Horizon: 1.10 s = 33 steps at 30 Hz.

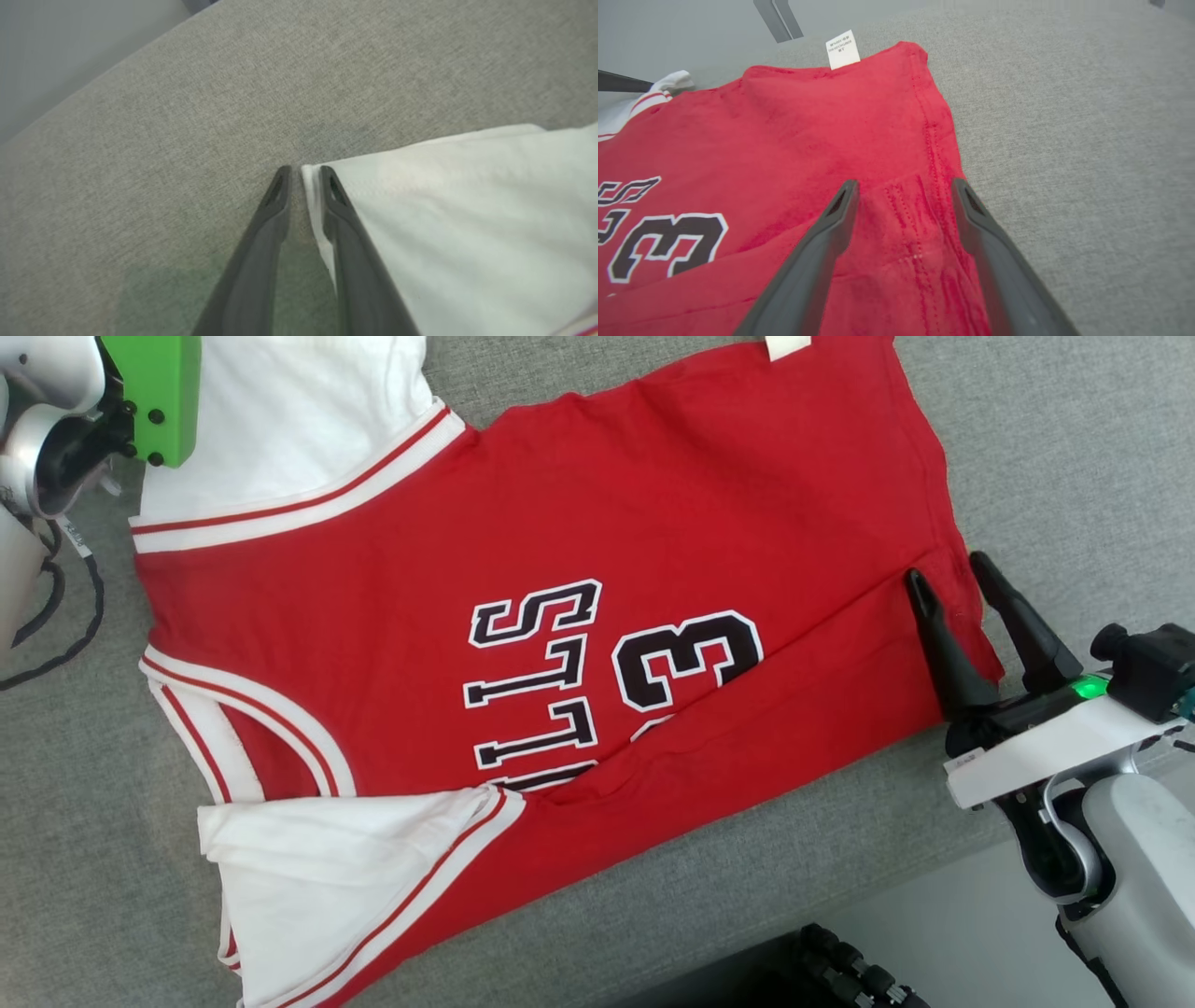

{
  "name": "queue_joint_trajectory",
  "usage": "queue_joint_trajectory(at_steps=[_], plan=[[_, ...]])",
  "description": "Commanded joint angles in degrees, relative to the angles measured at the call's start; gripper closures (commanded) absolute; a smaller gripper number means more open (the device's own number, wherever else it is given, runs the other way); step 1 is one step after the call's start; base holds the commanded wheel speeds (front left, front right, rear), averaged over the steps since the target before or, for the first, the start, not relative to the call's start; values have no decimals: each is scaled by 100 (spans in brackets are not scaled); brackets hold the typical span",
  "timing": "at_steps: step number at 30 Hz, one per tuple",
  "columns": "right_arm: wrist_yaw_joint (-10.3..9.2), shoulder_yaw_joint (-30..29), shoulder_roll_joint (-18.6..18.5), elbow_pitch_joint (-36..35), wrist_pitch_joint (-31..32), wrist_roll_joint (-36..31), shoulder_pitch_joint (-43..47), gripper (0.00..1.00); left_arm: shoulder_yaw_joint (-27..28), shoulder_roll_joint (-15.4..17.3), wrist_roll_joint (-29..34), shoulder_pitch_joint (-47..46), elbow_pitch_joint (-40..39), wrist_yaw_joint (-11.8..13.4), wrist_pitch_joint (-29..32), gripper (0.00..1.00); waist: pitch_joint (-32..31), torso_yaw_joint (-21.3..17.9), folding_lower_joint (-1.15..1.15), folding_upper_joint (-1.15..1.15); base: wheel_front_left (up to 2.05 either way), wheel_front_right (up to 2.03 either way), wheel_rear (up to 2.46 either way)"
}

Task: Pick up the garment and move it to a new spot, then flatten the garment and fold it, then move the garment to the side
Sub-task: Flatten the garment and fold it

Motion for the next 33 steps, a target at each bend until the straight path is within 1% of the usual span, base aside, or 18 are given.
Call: queue_joint_trajectory(at_steps=[1, 4, 6, 11, 13, 16, 19, 22, 27, 33], plan=[[-4, -22, -50, -17, -35, 33, -101, 0, -37, 2, -34, 95, 52, -70, -15, 100, -71, 46, 0, 0, 0, 0, 0], [-4, 53, -197, -22, 50, 28, -217, 0, -57, -60, -83, 133, -4, -191, -133, 100, -193, 122, 0, 0, 0, 0, 0], [-4, 61, -234, 11, 141, 74, -362, 0, -38, -81, -86, 135, -13, -205, -240, 100, -275, 172, 0, 0, 0, 0, 0], [-4, 119, -335, 393, 803, 226, -973, 0, -9, -174, -184, 222, -70, -300, -551, 100, -537, 382, 0, 0, 0, 0, 0], [-4, 84, -422, 643, 1124, 251, -1285, 0, 3, -205, -238, 271, -142, -341, -622, 100, -620, 471, 0, 0, 0, 0, 0], [-3, -66, -446, 1177, 1584, 301, -1786, 0, -18, -221, -282, 314, -316, -380, -697, 100, -709, 629, 0, 0, 0, 0, 0], [-2, -104, -419, 1755, 2082, 103, -2251, 0, -64, -163, -226, 325, -480, -403, -715, 100, -723, 758, 0, 0, 0, 0, 0], [-2, -185, -329, 2337, 2362, -210, -2732, 0, -88, -150, -231, 336, -615, -411, -699, 100, -696, 884, 0, 0, 0, 0, 0], [-3, -90, -120, 3015, 2603, -585, -3215, 0, -117, -144, -217, 352, -771, -381, -679, 100, -657, 1010, 0, 0, 0, 0, 0], [-4, 66, -42, 3590, 2455, -894, -3536, 0, -136, -125, -214, 348, -939, -338, -672, 100, -586, 1111, 0, 0, 0, 0, 0]])
